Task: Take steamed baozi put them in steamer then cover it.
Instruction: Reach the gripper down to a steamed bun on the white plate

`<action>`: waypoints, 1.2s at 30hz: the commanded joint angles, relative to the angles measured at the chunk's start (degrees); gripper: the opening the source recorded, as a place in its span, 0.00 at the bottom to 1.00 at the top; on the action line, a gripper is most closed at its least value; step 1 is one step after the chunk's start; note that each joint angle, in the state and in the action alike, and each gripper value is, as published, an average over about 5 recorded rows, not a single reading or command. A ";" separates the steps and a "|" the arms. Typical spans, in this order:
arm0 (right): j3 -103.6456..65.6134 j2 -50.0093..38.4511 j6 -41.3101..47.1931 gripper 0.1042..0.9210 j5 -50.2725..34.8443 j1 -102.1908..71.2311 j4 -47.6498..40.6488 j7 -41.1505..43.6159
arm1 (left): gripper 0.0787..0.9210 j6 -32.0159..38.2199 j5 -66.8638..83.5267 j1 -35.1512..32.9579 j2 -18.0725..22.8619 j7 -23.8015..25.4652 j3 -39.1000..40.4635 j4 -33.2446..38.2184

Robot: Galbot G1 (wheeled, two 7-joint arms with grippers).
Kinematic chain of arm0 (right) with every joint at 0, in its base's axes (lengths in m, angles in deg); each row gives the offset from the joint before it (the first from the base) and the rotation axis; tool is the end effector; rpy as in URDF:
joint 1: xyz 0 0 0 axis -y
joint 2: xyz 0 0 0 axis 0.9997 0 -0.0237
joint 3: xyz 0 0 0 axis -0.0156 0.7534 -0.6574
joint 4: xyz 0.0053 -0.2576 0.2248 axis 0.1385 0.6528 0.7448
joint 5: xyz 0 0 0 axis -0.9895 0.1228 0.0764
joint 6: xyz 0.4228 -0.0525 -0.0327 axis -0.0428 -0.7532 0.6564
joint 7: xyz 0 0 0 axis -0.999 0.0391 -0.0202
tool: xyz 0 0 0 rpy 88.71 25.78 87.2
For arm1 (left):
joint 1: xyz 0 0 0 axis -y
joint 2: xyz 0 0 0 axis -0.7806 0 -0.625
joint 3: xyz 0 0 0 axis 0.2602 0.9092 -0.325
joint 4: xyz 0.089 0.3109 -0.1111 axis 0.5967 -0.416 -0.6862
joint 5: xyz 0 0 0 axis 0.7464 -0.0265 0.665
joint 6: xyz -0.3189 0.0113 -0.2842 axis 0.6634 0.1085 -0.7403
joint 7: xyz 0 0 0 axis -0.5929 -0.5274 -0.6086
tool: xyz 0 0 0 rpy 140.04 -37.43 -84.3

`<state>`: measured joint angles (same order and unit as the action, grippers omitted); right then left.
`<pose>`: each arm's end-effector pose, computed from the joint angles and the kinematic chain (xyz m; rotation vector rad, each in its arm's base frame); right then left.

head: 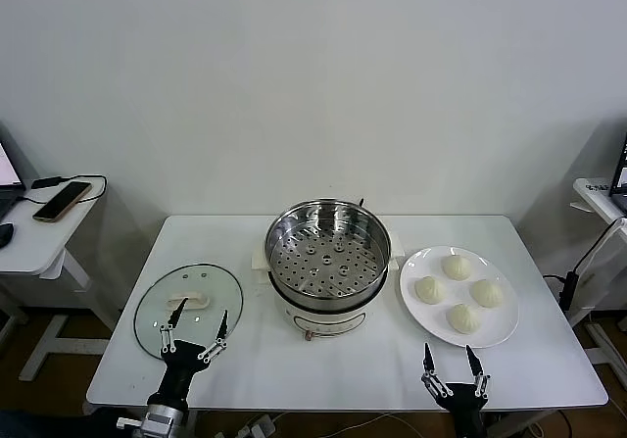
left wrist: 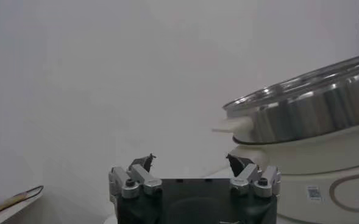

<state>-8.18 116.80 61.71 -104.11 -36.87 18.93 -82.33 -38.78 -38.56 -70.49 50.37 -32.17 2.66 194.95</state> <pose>0.1885 -0.0647 -0.4255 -0.1435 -3.1042 -0.0357 0.2373 0.0514 -0.3903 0.2039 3.0171 0.5204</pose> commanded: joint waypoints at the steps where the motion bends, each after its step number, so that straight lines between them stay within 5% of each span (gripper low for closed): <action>1: -1.43 -1.34 4.19 0.88 -0.64 2.93 1.69 -2.98 | 0.88 -0.15 0.06 -0.58 0.29 -0.11 0.12 1.26; 10: -3.33 -11.23 16.08 0.88 -9.78 21.14 -1.80 -8.26 | 0.88 -0.06 0.02 -2.34 0.64 -0.25 0.54 4.07; 22: 12.86 -26.87 22.19 0.88 -20.21 50.45 -25.09 -4.06 | 0.88 -0.02 -0.23 -4.50 0.63 -0.40 0.77 5.48; 30: 31.02 -36.09 20.29 0.88 -22.27 68.76 -43.14 22.28 | 0.88 0.37 -0.41 -5.78 0.62 -0.49 0.85 5.84; 36: 45.53 -38.52 18.90 0.88 -13.13 84.41 -55.10 51.82 | 0.88 0.46 -0.42 -6.49 0.87 -0.65 0.74 6.14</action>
<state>17.87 85.92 80.84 -121.63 24.13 -17.45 -62.54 -38.45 -38.93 -76.15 51.12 -32.73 3.48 200.70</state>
